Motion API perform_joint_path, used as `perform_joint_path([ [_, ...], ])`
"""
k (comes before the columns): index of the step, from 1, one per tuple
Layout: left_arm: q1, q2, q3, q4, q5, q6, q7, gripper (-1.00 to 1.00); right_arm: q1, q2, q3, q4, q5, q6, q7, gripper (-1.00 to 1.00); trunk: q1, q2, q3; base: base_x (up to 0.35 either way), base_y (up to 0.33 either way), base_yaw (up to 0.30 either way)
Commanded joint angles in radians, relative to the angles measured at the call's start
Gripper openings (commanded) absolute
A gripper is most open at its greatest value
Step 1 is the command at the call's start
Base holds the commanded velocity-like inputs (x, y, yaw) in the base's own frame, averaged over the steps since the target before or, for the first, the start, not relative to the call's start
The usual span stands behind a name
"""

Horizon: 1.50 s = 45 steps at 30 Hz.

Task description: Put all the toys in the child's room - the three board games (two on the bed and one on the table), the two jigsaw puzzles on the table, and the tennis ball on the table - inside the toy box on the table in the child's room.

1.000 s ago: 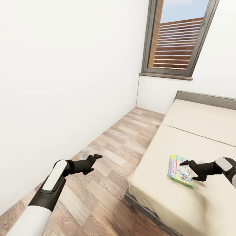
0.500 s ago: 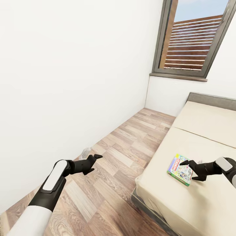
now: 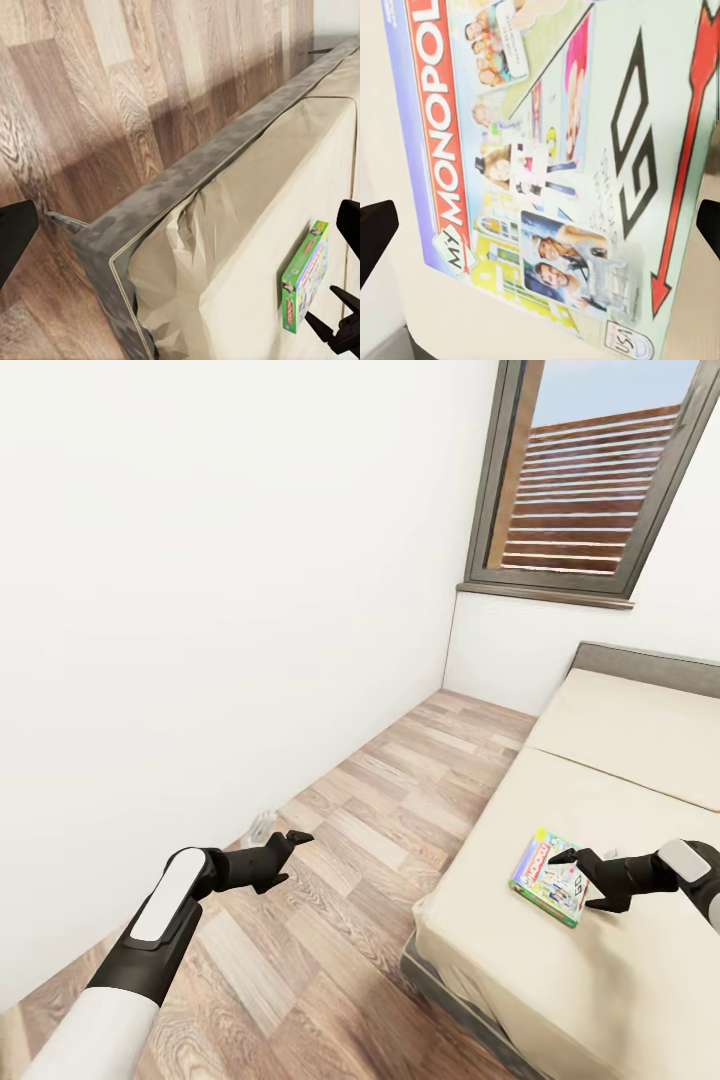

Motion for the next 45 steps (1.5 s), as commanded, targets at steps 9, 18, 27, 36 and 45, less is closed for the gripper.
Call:
perform_joint_path([
  [9, -0.001, 0.001, -0.002, -0.001, 0.010, -0.001, 0.010, 1.00, -0.001, -0.007, 0.006, 0.001, 0.005, 0.001, 0.008, 1.00, 0.000, 0.000, -0.001, 0.003, 0.000, 0.003],
  [18, -0.001, 0.002, -0.007, -0.002, 0.010, 0.000, -0.002, 1.00, -0.001, -0.009, 0.006, 0.002, 0.005, 0.000, 0.005, 1.00, 0.000, 0.000, -0.001, 0.142, 0.000, 0.001],
  [27, -0.001, 0.002, -0.008, -0.002, 0.010, 0.000, -0.009, 1.00, -0.001, -0.009, 0.006, 0.004, 0.005, -0.001, 0.004, 1.00, 0.000, 0.000, -0.001, 0.089, 0.000, 0.000],
  [36, -0.001, 0.001, -0.008, -0.001, 0.010, 0.000, -0.010, 1.00, -0.001, -0.007, 0.006, 0.006, 0.005, -0.003, -0.008, 1.00, 0.000, 0.000, -0.001, 0.021, 0.000, 0.000],
  [45, -0.001, 0.001, -0.007, 0.000, 0.010, 0.001, -0.011, 1.00, -0.001, -0.005, 0.006, 0.007, 0.005, -0.006, -0.057, 1.00, 0.000, 0.000, -0.001, 0.006, 0.000, 0.000],
])
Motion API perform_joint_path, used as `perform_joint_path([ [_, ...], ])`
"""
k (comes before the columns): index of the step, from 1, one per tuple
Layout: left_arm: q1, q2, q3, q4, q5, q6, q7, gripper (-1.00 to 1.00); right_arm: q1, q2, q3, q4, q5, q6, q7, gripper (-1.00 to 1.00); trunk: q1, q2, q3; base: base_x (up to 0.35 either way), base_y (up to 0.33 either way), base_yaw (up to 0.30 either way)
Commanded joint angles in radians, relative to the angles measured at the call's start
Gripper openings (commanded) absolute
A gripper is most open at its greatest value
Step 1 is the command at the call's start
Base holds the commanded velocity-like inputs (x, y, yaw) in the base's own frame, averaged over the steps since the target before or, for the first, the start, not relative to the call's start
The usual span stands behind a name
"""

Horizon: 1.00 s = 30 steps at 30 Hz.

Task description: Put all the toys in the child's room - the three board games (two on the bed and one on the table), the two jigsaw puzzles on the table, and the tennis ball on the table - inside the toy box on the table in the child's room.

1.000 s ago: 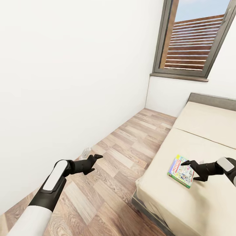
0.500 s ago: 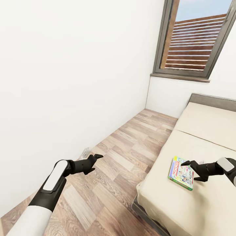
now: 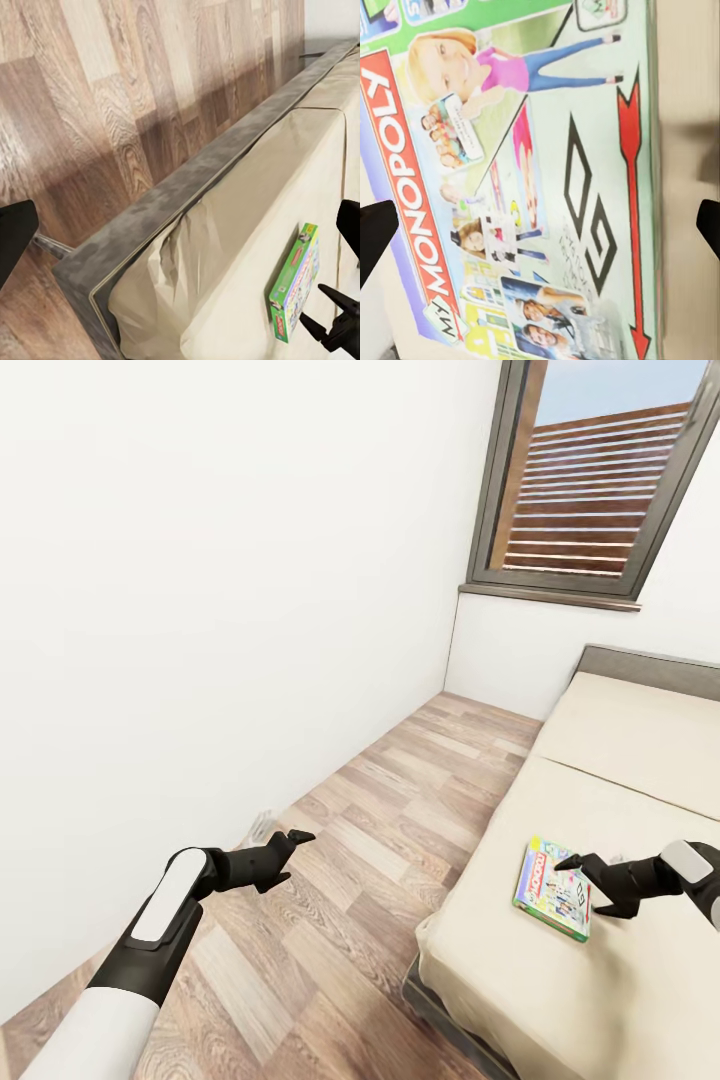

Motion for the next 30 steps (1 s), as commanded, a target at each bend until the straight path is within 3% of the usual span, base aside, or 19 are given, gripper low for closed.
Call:
perform_joint_path([
  [1, -0.001, 0.001, -0.002, -0.001, 0.011, -0.001, 0.010, 1.00, -0.001, -0.001, 0.007, 0.000, 0.006, 0.002, 0.010, 1.00, 0.000, 0.000, -0.001, 0.003, 0.000, 0.000],
  [16, -0.001, 0.000, -0.001, -0.001, 0.010, -0.001, 0.010, 1.00, -0.001, 0.001, 0.007, -0.003, -0.011, 0.000, -0.006, 1.00, 0.000, 0.000, -0.001, 0.001, 0.000, 0.020],
  [30, -0.002, 0.000, -0.002, 0.004, 0.010, -0.002, 0.010, 1.00, -0.002, 0.003, 0.007, -0.007, -0.019, -0.002, -0.005, 1.00, 0.000, 0.000, -0.001, 0.000, 0.000, 0.226],
])
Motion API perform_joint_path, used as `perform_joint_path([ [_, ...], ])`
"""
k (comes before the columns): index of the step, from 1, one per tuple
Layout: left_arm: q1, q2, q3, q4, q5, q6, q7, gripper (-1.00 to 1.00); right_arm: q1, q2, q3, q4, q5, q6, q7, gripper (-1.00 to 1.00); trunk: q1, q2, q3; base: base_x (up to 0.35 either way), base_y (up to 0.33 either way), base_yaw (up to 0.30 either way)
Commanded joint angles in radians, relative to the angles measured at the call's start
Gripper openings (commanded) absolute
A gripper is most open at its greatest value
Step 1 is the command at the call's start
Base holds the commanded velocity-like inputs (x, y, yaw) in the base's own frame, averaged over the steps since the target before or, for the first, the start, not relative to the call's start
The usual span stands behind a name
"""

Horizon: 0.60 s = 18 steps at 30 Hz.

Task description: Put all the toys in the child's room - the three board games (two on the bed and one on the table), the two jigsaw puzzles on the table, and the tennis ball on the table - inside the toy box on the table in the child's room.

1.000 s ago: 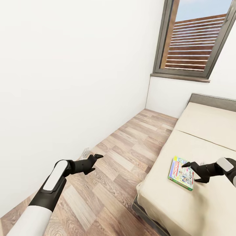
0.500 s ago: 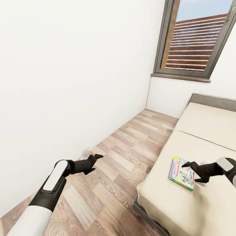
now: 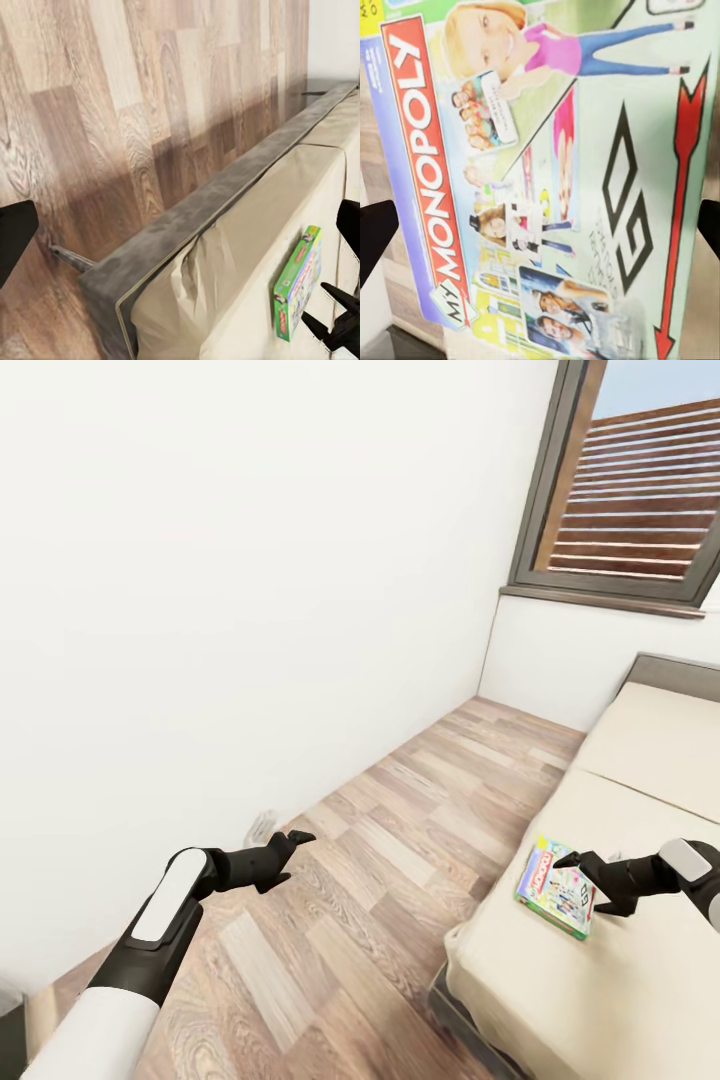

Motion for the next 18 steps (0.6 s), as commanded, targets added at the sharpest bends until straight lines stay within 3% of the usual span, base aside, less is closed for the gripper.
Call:
perform_joint_path([
  [1, -0.001, 0.001, -0.002, -0.001, 0.010, -0.001, 0.010, 1.00, 0.000, -0.001, 0.006, 0.000, 0.004, 0.003, 0.011, 1.00, 0.000, 0.000, -0.001, 0.000, 0.000, 0.280],
  [7, -0.001, 0.001, -0.002, 0.001, 0.010, -0.002, 0.010, 1.00, -0.001, -0.002, 0.006, -0.001, 0.003, 0.003, 0.011, 1.00, 0.000, 0.000, -0.001, 0.000, 0.000, 0.196],
  [18, -0.001, 0.001, -0.002, 0.003, 0.010, -0.002, 0.010, 1.00, -0.001, -0.003, 0.006, -0.002, 0.003, 0.003, 0.012, 1.00, 0.000, 0.000, -0.001, 0.000, 0.000, 0.053],
])
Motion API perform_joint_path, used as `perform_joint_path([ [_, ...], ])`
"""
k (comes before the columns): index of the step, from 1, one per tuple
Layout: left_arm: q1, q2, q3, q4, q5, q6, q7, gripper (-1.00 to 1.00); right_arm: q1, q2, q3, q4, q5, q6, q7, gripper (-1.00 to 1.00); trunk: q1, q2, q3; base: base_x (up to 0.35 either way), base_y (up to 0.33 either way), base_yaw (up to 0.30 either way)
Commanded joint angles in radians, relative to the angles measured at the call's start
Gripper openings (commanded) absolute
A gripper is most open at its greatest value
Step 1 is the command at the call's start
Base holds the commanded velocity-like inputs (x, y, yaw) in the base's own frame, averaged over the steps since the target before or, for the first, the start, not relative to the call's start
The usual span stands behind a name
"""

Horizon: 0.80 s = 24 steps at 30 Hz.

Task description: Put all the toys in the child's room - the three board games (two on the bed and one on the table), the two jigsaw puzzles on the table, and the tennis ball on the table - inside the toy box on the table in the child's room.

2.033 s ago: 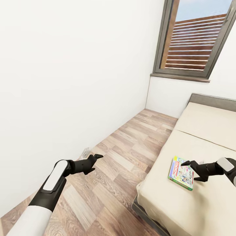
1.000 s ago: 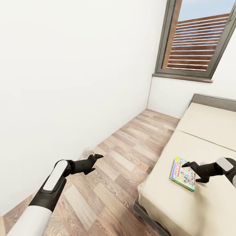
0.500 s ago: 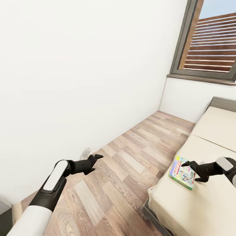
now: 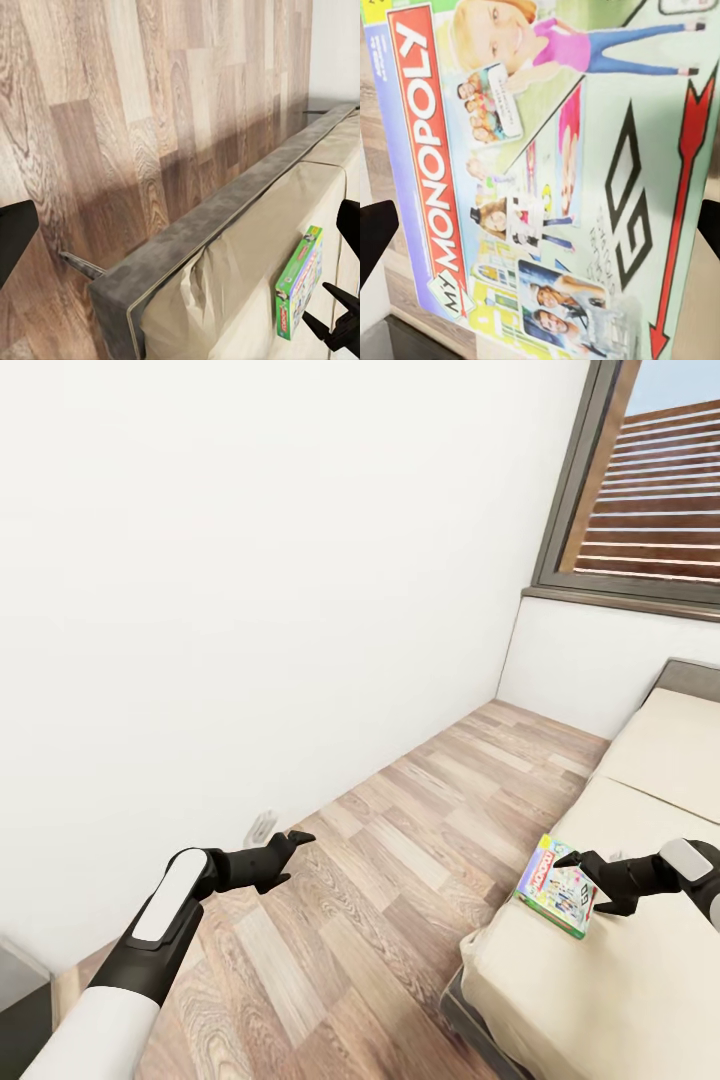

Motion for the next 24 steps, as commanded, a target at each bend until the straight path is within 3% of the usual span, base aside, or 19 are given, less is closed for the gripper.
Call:
perform_joint_path([
  [1, -0.001, 0.001, -0.002, -0.001, 0.011, -0.001, 0.010, 1.00, -0.001, -0.001, 0.007, 0.000, 0.006, 0.002, 0.010, 1.00, 0.000, 0.000, -0.001, 0.000, 0.000, 0.020],
  [24, -0.001, 0.001, -0.002, -0.001, 0.011, -0.001, 0.010, 1.00, -0.001, -0.001, 0.007, 0.000, 0.006, 0.002, 0.011, 1.00, 0.000, 0.000, -0.001, 0.000, 0.000, 0.007],
])
